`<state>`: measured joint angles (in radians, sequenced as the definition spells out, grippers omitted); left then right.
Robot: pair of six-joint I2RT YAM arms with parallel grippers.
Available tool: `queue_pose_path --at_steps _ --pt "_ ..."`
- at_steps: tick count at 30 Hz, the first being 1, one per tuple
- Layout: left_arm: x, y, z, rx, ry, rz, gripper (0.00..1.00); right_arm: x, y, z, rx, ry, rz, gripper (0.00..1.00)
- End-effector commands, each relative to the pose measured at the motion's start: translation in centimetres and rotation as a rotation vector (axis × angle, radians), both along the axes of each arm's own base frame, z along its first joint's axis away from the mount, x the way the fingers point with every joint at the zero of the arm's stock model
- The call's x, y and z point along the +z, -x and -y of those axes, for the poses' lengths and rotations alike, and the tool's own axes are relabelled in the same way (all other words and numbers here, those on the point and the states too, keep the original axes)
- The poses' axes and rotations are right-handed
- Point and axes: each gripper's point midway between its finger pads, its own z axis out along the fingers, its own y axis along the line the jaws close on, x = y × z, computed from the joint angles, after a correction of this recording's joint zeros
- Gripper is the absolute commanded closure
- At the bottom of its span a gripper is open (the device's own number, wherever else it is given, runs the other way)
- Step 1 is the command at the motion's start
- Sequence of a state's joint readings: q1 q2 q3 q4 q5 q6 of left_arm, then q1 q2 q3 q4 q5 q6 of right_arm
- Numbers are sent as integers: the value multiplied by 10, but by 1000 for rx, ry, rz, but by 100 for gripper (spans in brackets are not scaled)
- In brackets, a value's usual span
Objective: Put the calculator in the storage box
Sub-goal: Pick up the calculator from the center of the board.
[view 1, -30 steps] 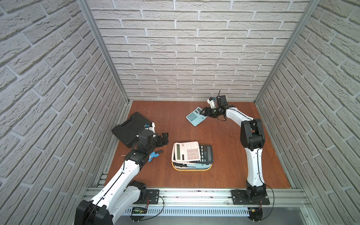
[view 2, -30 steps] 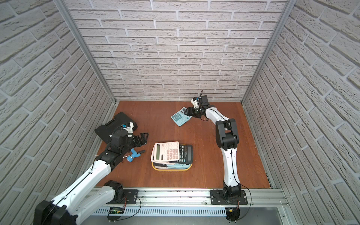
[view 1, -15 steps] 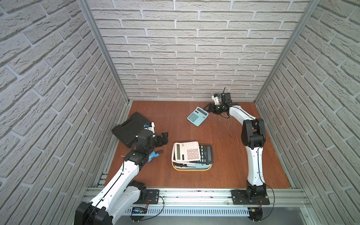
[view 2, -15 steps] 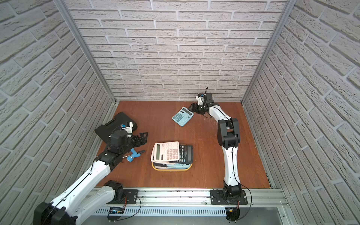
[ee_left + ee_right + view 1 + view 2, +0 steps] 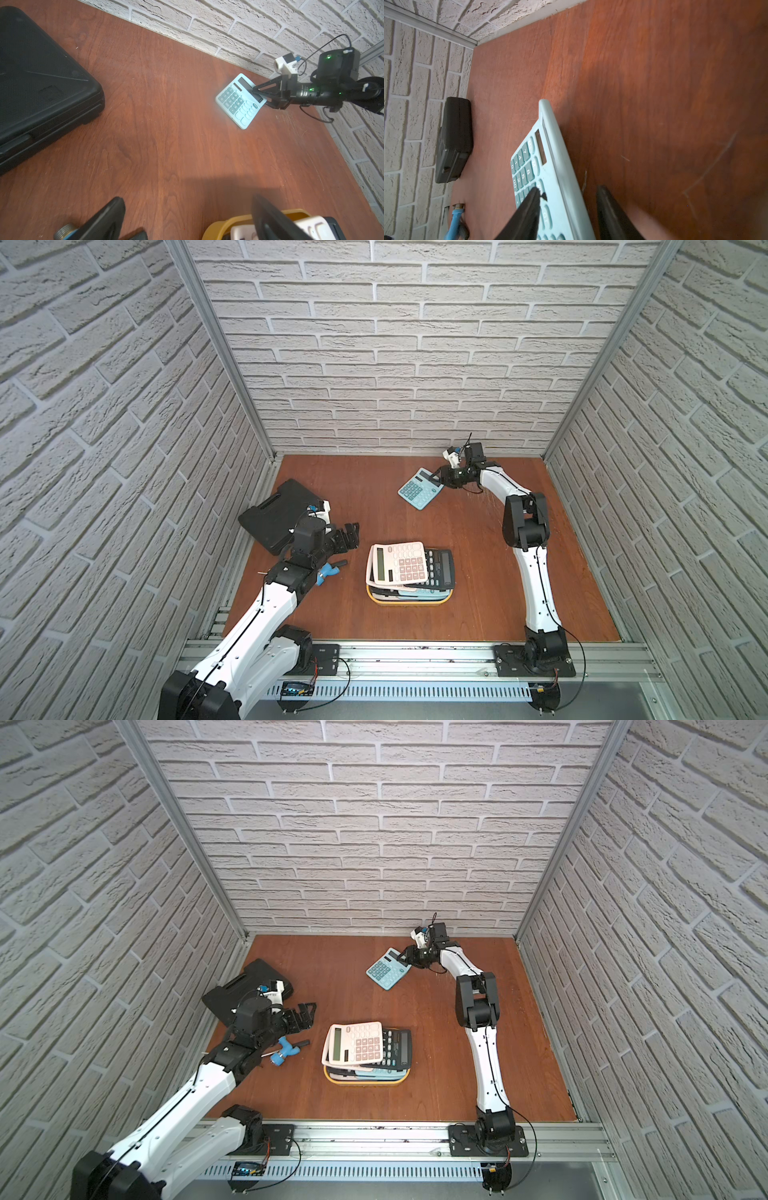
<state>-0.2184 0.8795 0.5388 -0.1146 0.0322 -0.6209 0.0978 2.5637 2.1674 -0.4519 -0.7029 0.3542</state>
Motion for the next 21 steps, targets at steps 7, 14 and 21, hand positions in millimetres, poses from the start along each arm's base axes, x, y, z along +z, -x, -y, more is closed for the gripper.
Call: queue_pose_path --at_steps 7,14,21 --pt "14 -3 0 -8 1 47 2 47 4 -18 -2 -106 88 88" --pt "11 -5 1 -11 6 41 2 74 24 -12 -99 -148 138 98" --pt "9 -5 1 -8 9 43 2 96 57 3 -254 -189 194 97"
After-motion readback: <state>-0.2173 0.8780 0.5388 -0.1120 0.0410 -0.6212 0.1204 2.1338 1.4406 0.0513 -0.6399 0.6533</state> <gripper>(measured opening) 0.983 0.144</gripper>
